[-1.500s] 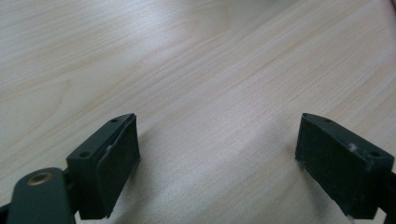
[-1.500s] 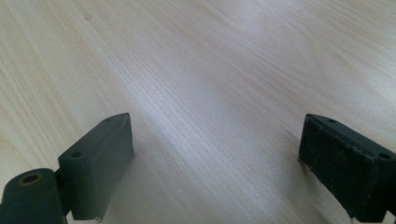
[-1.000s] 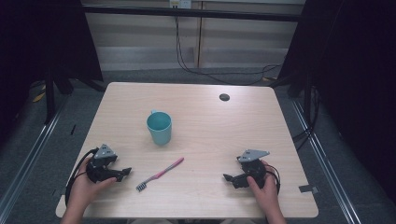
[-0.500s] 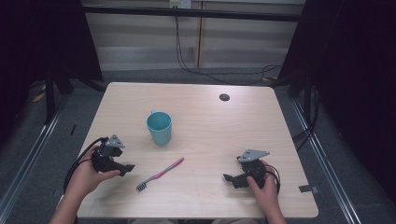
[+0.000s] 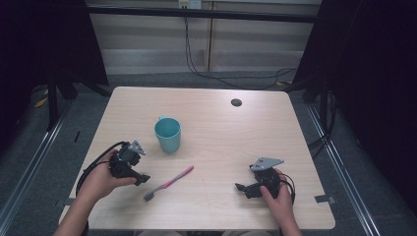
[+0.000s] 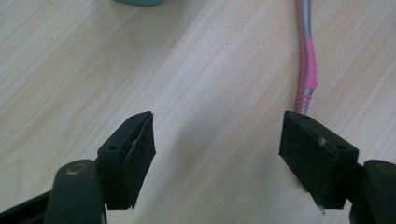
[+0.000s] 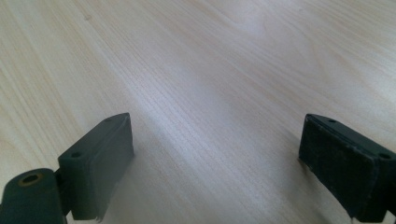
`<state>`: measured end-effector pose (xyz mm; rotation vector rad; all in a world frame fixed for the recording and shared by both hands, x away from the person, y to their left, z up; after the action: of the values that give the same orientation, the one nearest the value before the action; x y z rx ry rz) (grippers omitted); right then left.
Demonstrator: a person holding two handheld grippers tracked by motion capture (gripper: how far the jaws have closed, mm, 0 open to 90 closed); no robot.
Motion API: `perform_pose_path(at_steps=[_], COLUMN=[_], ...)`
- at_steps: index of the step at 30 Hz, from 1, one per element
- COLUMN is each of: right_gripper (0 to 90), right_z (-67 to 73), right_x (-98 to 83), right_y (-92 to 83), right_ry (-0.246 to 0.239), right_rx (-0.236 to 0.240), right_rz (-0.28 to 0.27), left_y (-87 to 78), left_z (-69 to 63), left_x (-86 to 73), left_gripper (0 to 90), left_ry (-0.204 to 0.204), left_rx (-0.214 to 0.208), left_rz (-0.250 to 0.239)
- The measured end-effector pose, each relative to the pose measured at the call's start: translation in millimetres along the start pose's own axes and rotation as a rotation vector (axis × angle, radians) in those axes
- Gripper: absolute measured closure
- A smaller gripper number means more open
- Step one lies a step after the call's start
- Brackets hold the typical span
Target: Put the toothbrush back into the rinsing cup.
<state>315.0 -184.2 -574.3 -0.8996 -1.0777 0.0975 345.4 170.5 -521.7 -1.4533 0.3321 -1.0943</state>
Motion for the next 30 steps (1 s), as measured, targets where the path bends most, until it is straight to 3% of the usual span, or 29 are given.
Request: perform_pose_path(at_steps=[1,3,9,15,30], right_gripper=[9.3,9.3,9.3,9.3,9.3], right_z=[0.0,0.0,0.0,0.0,0.0], right_x=[0.0,0.0,0.0,0.0,0.0], right_y=[0.0,0.0,0.0,0.0,0.0], right_ry=[0.0,0.0,0.0,0.0,0.0], right_rx=[0.0,0.0,0.0,0.0,0.0], right_rz=[0.0,0.0,0.0,0.0,0.0], left_y=[0.0,0.1,-0.9,0.1,4.3], left_z=[0.1,-0.4,-4.7,-12.8,-31.8], left_x=[1.0,4.5,10.1,16.5,27.6], left_gripper=[26.6,26.6,28.0,30.0,33.5], left_ry=[0.027,0.041,0.059,0.105,0.117], left_rx=[0.003,0.004,-0.005,-0.02,-0.063], left_rz=[0.008,0.013,0.031,0.062,0.103])
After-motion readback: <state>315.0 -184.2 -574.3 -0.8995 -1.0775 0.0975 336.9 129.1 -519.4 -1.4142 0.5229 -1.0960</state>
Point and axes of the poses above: each handheld gripper's, and its own axes: y roughly forward along the jaws, x roughly out of its top, z roughly to its left, the point moved 9 cm from there along y, roughly forward along the jaws, and after that the axes turned 12 degrees about x, right-handed, at the moved point
